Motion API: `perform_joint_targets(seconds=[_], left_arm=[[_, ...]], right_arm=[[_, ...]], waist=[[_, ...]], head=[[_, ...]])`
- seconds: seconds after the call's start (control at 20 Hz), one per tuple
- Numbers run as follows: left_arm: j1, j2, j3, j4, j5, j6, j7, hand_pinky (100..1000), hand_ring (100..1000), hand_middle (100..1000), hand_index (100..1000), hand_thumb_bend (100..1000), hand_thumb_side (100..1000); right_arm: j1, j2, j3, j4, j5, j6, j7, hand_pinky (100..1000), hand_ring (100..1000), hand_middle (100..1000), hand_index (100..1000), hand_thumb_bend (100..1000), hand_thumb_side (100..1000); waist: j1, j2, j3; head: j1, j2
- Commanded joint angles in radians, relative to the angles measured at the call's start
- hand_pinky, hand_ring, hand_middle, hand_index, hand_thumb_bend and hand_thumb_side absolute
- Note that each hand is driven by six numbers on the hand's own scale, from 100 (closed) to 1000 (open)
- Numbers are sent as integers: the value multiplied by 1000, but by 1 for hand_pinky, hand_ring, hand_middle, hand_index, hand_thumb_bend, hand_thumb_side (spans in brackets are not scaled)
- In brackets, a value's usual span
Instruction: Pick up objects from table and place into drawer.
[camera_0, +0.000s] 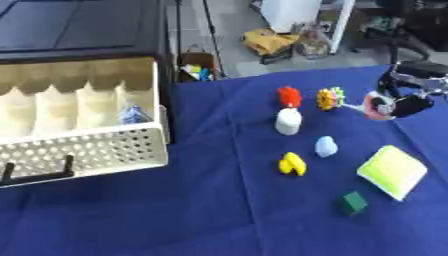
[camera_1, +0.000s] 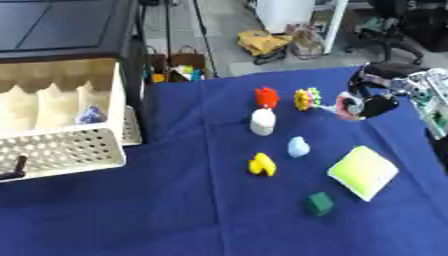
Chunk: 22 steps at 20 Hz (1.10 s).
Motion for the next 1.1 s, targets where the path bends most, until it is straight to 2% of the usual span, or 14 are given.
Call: perform_joint_targets(seconds=[0.05,0.3,0.5,0.7,1.0,1.1], left_arm=[[-7,30,6,-13,6,-1,4,601,780,698,885,444,1000],[-7,38,8,-13,13,1,5,603,781,699,886,442,1000],[-7,39,8,-13,15,1,4,603,781,699,886,442,1000],[-5,57,9,-13,27,4,7,613,784,703,887,438,1000],[-6,69,10,-13,42,8,6,619,785,705,887,433,1000],[-7,73,9,-13,49,11,5,621,786,706,887,431,1000]], right_arm=[[-28,-58,-18,-51,-40,6,-4,731,754,311,344,100,279],[-31,-74,-21,-131,-100,14,-6,732,755,308,342,100,294],[-28,-78,-20,-153,-118,28,4,732,755,308,342,100,294],[-77,-67,-8,-221,-164,10,-12,729,754,298,334,100,309],[-130,-40,18,-282,-242,40,22,727,754,298,336,100,314],[-165,-9,31,-297,-260,45,33,725,754,297,336,100,317]], waist=[[-5,-25,-2],[-13,-37,-6],[-13,-38,-6],[-31,-69,-6],[-46,-90,-2],[-53,-98,4]], head=[[4,2],[13,5],[14,6],[31,15],[42,26],[44,32]])
